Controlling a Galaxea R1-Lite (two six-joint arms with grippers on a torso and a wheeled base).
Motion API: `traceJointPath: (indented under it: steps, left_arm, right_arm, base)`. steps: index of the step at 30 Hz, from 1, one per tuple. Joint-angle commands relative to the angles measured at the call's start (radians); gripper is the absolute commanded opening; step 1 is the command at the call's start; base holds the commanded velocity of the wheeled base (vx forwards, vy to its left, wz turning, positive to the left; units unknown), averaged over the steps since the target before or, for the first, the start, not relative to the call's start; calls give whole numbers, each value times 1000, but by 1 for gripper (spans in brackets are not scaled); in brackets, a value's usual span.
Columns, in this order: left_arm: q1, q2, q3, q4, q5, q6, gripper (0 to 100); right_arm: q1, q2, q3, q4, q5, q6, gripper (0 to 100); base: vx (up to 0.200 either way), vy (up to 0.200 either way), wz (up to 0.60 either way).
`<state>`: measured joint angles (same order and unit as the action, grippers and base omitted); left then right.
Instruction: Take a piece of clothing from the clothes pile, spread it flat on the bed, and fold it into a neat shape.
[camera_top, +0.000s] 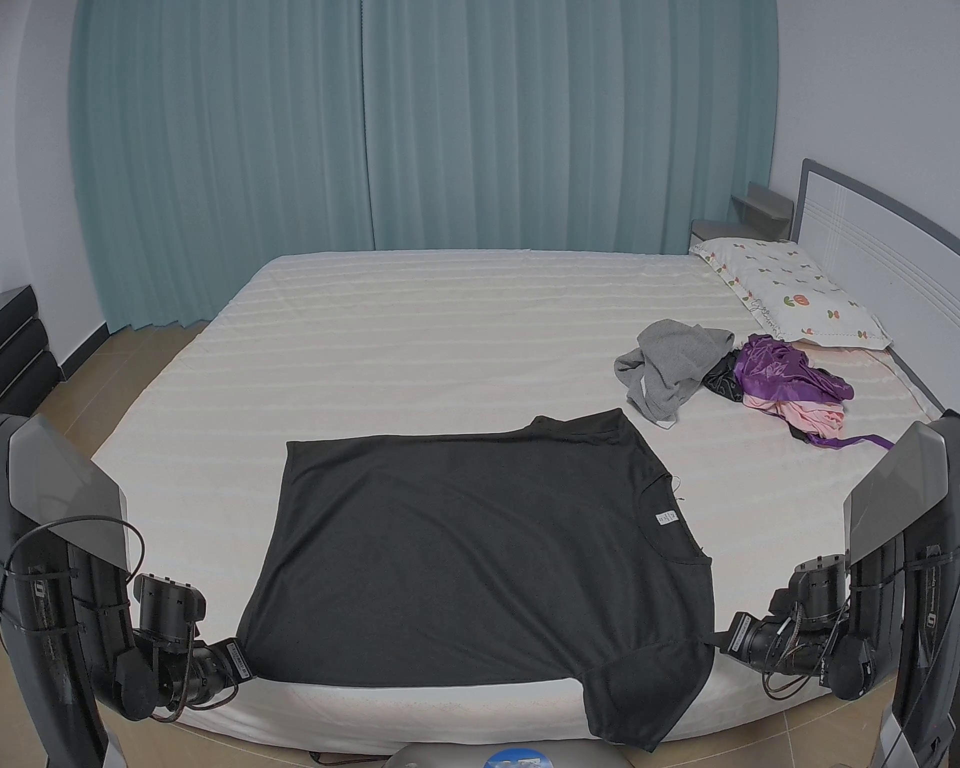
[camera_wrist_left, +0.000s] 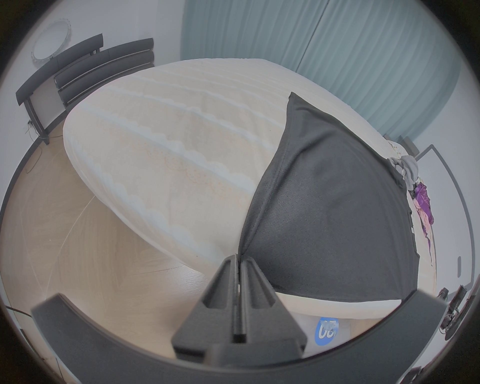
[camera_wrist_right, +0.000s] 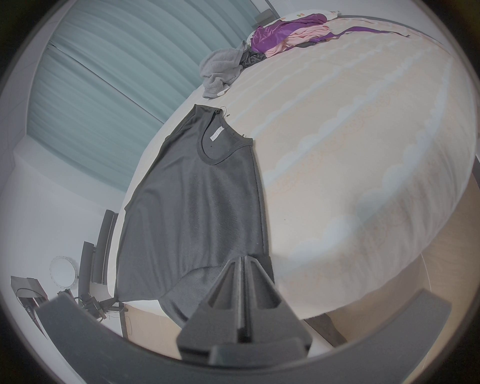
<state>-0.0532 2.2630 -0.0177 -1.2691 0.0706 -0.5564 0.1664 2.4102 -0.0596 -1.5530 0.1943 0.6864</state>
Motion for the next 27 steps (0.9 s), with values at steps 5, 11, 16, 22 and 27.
traceJointPath:
  steps: [5, 11, 16, 22, 27]
  left_arm:
    - [7, 3, 13, -1, -18, 1, 0]
    - [33, 4, 7, -1, -25, 15, 0]
    - [35, 3, 7, -1, -41, 13, 0]
    - [35, 3, 5, -1, -43, 13, 0]
    - [35, 4, 4, -1, -43, 13, 0]
  right_arm:
    - [-47, -43, 49, -15, 16, -27, 0]
    - [-71, -45, 53, -15, 45, -27, 0]
    - [-59, -37, 32, -15, 74, -22, 0]
    - [-21, -3, -3, -15, 68, -28, 100]
    - [-19, 26, -43, -15, 62, -31, 100]
  base:
    - [0, 0, 0]
    - [0, 0, 0]
    - [0, 0, 0]
    - [0, 0, 0]
    - [0, 0, 0]
